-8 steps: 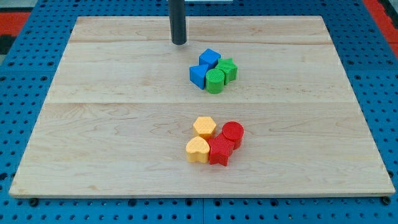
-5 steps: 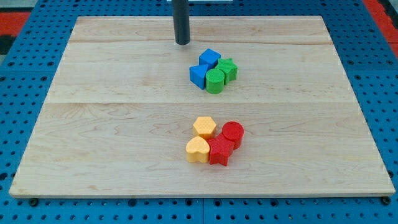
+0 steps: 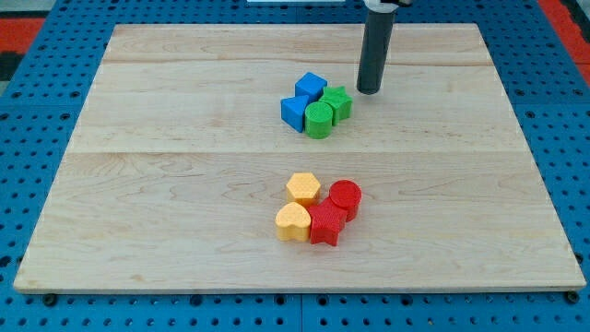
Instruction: Push blue cube closer to blue triangle
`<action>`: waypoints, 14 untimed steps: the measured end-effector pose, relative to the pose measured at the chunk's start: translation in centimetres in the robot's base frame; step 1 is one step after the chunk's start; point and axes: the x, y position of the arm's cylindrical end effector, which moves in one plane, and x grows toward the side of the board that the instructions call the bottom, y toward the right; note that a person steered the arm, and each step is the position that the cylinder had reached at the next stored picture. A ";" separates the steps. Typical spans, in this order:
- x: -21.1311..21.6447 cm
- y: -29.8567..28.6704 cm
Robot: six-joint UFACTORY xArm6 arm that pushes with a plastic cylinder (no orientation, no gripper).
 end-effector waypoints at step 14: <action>-4.0 -8.3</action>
